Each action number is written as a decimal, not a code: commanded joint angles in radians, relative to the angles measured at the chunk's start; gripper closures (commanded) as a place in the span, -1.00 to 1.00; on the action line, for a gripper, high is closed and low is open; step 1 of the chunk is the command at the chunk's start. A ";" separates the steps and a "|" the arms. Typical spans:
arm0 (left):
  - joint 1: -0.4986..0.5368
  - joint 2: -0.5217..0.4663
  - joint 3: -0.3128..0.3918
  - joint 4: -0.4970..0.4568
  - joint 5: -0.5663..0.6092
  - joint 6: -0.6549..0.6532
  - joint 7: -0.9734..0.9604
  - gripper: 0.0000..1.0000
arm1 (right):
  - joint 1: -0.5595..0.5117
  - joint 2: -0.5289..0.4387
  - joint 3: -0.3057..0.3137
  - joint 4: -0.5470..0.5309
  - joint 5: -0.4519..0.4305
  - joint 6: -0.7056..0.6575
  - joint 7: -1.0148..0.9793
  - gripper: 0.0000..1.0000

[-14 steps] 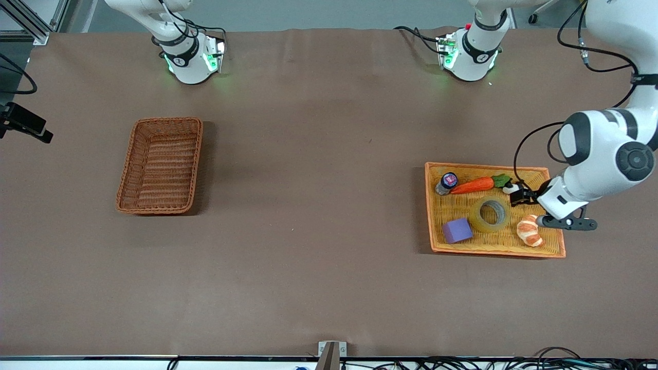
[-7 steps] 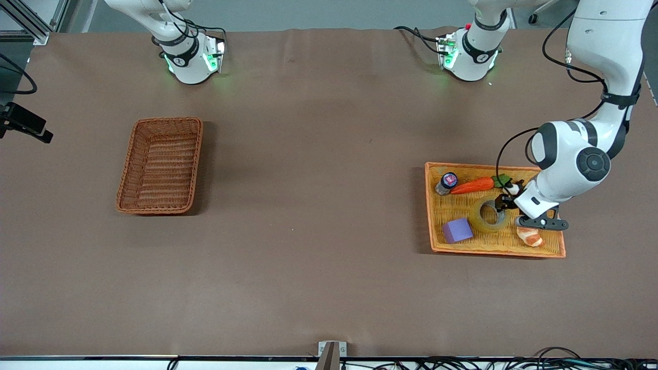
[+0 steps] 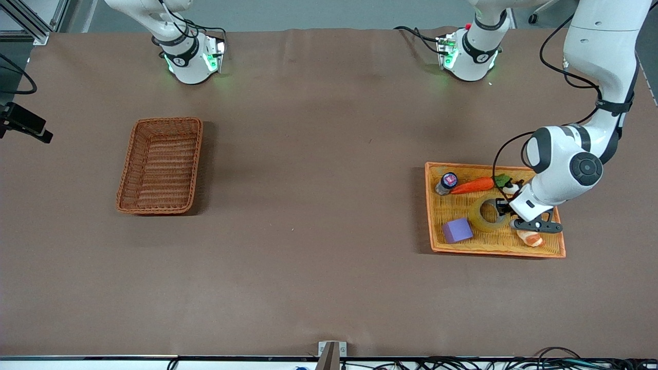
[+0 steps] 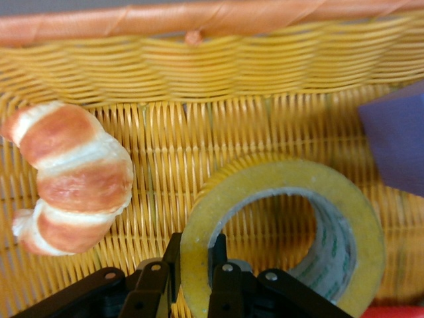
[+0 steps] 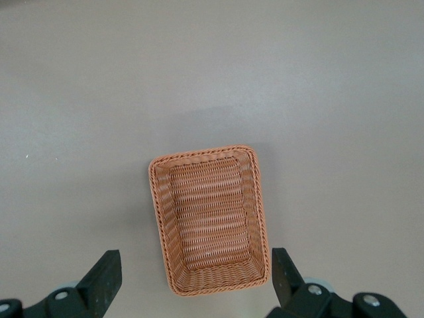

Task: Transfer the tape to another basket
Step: 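Lower the left gripper onto the yellow tape roll and grasp it, then lift the tape roll and carry it toward the table middle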

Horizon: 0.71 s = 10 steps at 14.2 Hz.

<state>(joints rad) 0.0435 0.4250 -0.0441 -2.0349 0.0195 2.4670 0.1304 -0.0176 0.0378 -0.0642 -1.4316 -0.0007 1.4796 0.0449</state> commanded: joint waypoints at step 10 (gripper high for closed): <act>-0.213 0.081 -0.255 0.462 -0.001 -0.528 -0.680 0.99 | -0.005 -0.026 -0.003 -0.030 0.022 0.010 -0.014 -1.00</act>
<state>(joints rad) -0.0703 0.3991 -0.2989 -1.6947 0.0192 1.9537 -0.3927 -0.0176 0.0378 -0.0651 -1.4318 -0.0007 1.4797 0.0447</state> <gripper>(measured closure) 0.789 0.000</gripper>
